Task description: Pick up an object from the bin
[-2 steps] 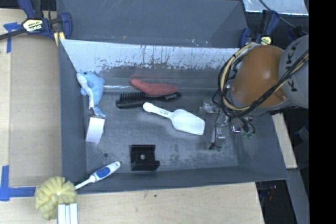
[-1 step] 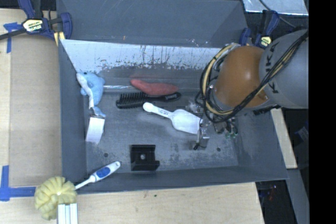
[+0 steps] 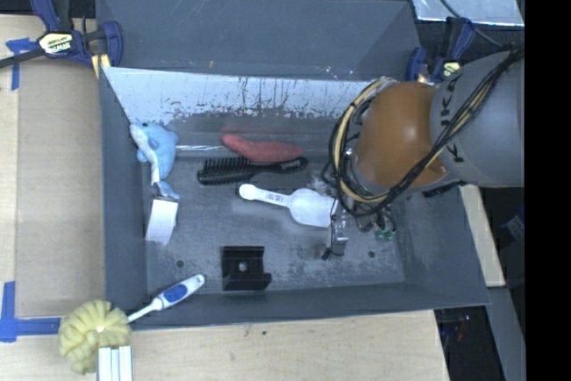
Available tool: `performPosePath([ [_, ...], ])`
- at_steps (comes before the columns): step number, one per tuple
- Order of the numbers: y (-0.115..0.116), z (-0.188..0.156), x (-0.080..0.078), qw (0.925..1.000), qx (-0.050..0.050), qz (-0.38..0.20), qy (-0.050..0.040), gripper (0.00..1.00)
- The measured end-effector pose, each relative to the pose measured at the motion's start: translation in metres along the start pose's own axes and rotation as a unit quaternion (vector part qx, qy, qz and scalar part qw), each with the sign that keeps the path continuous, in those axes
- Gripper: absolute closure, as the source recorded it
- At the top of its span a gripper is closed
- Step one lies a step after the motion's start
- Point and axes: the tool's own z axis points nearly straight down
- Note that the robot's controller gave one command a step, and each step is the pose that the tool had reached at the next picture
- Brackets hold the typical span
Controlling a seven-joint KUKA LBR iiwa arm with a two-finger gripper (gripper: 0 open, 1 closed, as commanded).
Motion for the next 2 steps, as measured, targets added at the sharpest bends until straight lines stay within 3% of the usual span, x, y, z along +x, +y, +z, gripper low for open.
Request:
performPosePath([
  [1, 0.001, -0.119, -0.013, 0.9999, 0.000, 0.011, -0.0013, 0.00],
  [2, 0.012, -0.128, 0.023, 1.0000, 0.000, 0.000, 0.0025, 0.00],
])
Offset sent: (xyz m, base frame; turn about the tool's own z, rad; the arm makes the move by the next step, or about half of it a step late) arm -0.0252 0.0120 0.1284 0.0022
